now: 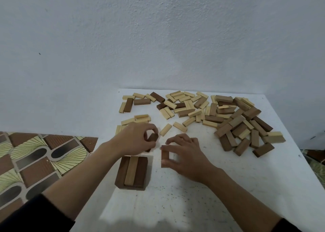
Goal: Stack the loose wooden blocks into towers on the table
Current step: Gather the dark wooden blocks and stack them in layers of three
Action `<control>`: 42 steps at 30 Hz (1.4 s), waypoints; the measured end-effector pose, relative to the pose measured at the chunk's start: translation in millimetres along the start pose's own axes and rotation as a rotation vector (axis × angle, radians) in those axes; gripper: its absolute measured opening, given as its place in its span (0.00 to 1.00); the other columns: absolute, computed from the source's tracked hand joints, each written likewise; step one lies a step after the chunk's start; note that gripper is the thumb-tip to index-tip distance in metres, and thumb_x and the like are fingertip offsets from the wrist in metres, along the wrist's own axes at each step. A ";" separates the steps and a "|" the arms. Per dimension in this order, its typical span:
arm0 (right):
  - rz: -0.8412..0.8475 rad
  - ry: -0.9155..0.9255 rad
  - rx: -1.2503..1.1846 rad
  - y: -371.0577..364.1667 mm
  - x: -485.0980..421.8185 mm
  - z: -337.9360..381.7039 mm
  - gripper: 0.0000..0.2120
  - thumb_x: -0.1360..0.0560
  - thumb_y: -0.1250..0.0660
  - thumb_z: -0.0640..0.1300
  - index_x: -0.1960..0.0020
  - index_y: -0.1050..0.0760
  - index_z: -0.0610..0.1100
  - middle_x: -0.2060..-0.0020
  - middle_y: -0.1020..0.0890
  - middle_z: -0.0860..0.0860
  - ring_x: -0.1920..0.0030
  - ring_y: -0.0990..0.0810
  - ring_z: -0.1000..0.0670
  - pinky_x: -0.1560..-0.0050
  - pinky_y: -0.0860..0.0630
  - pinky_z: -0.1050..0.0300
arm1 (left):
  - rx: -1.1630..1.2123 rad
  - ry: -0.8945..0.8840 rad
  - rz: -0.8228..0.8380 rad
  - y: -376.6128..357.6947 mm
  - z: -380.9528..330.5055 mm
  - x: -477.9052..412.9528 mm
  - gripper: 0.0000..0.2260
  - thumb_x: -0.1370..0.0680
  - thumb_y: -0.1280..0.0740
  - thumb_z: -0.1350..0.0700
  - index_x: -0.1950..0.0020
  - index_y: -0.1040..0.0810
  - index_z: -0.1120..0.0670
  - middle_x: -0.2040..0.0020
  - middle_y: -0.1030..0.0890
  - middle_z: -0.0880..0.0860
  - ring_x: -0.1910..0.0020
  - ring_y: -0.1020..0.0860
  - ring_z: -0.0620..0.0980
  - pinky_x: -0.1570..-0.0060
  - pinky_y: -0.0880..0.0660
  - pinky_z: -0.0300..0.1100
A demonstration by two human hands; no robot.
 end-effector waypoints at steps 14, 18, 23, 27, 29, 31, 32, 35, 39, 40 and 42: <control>-0.112 -0.149 -0.182 25.5 24.4 -27.0 0.19 0.21 0.35 0.57 0.32 0.25 0.54 0.36 0.29 0.58 0.35 0.36 0.56 0.34 0.33 0.53 | -0.147 -0.023 0.354 -29.2 -22.4 -35.2 0.23 0.28 0.22 0.46 0.37 0.27 0.47 0.50 0.18 0.47 0.52 0.23 0.46 0.55 0.29 0.40; 0.103 -0.187 -0.212 35.5 36.0 -36.9 0.37 0.29 0.27 0.64 0.25 0.33 0.56 0.33 0.32 0.59 0.35 0.37 0.57 0.34 0.35 0.56 | -0.149 -0.070 0.361 -36.3 -24.0 -32.1 0.32 0.31 0.20 0.46 0.31 0.29 0.47 0.46 0.19 0.47 0.49 0.22 0.46 0.56 0.30 0.36; 0.209 -0.145 -0.157 39.7 36.3 -43.1 0.45 0.33 0.21 0.59 0.22 0.36 0.51 0.29 0.32 0.56 0.32 0.36 0.54 0.32 0.35 0.57 | -0.144 -0.147 0.360 -41.7 -28.8 -32.4 0.31 0.32 0.19 0.45 0.33 0.27 0.47 0.49 0.18 0.46 0.54 0.22 0.42 0.50 0.25 0.41; 0.142 -0.126 -0.206 39.7 30.4 -43.3 0.41 0.34 0.18 0.52 0.26 0.30 0.48 0.36 0.27 0.55 0.44 0.31 0.58 0.49 0.33 0.71 | -0.185 -0.156 0.362 -41.1 -34.8 -36.1 0.29 0.33 0.19 0.43 0.36 0.24 0.49 0.50 0.18 0.47 0.52 0.21 0.45 0.46 0.23 0.46; 0.144 -0.126 -0.200 41.0 28.4 -43.9 0.41 0.35 0.18 0.53 0.26 0.30 0.48 0.37 0.27 0.55 0.46 0.31 0.58 0.53 0.36 0.73 | -0.193 -0.165 0.358 -39.2 -34.6 -37.1 0.28 0.34 0.19 0.41 0.40 0.23 0.50 0.54 0.17 0.45 0.54 0.21 0.44 0.48 0.23 0.46; 0.151 -0.125 -0.195 42.0 26.7 -42.5 0.42 0.35 0.18 0.54 0.26 0.30 0.48 0.37 0.28 0.55 0.43 0.30 0.56 0.51 0.35 0.70 | -0.226 -0.185 0.348 -37.9 -34.4 -37.8 0.28 0.34 0.20 0.40 0.41 0.22 0.51 0.54 0.18 0.45 0.54 0.22 0.45 0.51 0.24 0.43; 0.151 -0.125 -0.191 42.2 25.7 -41.2 0.42 0.35 0.18 0.55 0.26 0.30 0.48 0.37 0.28 0.55 0.41 0.30 0.55 0.49 0.34 0.66 | -0.261 -0.201 0.338 -37.8 -34.6 -38.3 0.28 0.34 0.20 0.39 0.41 0.22 0.50 0.53 0.19 0.45 0.54 0.23 0.45 0.54 0.26 0.41; 0.142 -0.135 -0.172 43.5 25.1 -38.4 0.41 0.35 0.19 0.57 0.27 0.29 0.49 0.38 0.28 0.53 0.40 0.31 0.53 0.45 0.35 0.60 | -0.350 -0.246 0.296 -39.0 -36.4 -40.2 0.29 0.34 0.22 0.36 0.40 0.21 0.50 0.51 0.26 0.47 0.52 0.29 0.47 0.59 0.35 0.39; 0.112 -0.168 -0.167 40.6 25.2 -37.4 0.40 0.37 0.19 0.61 0.30 0.27 0.51 0.40 0.27 0.54 0.42 0.31 0.53 0.44 0.32 0.58 | -0.322 -0.232 0.287 -44.6 -41.2 -39.1 0.28 0.35 0.21 0.36 0.43 0.20 0.52 0.49 0.26 0.51 0.50 0.30 0.49 0.55 0.31 0.38; 0.110 -0.176 -0.176 38.3 25.5 -36.4 0.39 0.38 0.19 0.62 0.31 0.26 0.51 0.41 0.27 0.55 0.43 0.30 0.54 0.44 0.30 0.58 | -0.326 -0.229 0.289 -46.8 -43.3 -38.6 0.28 0.35 0.21 0.36 0.44 0.20 0.52 0.49 0.26 0.51 0.49 0.30 0.49 0.52 0.29 0.40; 0.102 -0.179 -0.189 34.0 27.1 -33.2 0.38 0.38 0.20 0.63 0.32 0.26 0.51 0.43 0.28 0.55 0.45 0.29 0.54 0.46 0.29 0.60 | -0.340 -0.235 0.291 -50.7 -46.4 -38.9 0.28 0.34 0.21 0.36 0.44 0.21 0.52 0.49 0.26 0.51 0.49 0.29 0.50 0.50 0.28 0.41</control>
Point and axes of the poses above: each hand's wrist, its own x-axis away from the middle knuckle, its own y-axis out of the back of the hand, z = x × y, the point moved 2 cm from there along -x, towards the middle knuckle
